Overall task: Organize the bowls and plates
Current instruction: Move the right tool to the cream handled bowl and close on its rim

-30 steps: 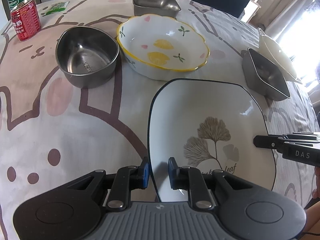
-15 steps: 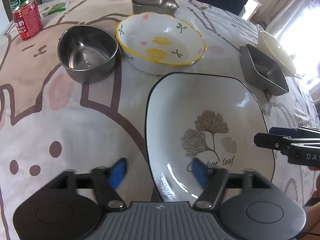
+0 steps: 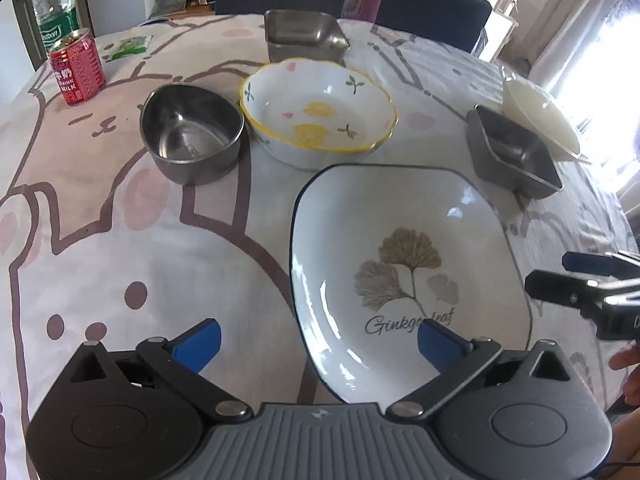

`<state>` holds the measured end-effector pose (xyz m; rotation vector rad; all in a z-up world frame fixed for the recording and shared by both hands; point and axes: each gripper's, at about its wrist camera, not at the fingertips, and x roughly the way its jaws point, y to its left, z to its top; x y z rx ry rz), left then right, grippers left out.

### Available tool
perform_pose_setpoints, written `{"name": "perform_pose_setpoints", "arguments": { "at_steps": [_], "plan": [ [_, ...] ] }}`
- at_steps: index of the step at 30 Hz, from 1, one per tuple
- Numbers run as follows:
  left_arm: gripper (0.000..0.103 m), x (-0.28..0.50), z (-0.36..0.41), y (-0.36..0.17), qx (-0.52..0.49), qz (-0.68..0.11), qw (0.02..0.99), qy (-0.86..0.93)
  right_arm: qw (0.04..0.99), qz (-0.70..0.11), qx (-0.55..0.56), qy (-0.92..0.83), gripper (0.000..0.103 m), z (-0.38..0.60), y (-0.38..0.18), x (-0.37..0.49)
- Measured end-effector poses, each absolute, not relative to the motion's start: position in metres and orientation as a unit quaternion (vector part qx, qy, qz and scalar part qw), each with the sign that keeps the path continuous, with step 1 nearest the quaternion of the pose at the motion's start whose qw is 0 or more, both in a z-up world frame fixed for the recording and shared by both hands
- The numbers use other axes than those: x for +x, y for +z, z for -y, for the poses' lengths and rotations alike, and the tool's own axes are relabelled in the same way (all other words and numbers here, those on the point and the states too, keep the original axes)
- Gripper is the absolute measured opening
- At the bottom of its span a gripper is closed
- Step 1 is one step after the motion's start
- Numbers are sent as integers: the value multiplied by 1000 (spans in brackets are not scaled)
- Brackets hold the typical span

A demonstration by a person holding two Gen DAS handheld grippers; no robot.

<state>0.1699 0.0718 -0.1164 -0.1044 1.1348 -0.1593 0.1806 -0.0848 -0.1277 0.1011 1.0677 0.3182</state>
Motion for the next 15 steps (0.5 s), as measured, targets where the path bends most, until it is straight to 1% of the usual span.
{"name": "perform_pose_setpoints", "arguments": {
  "at_steps": [7,15],
  "plan": [
    [103,173,-57,-96,-41,-500,862,-78,869,-468,47,152,103,100,-109,169],
    [103,194,-21,-66,-30,-446,889,-101,902,-412,59,112,103,146,-84,171]
  ]
}}
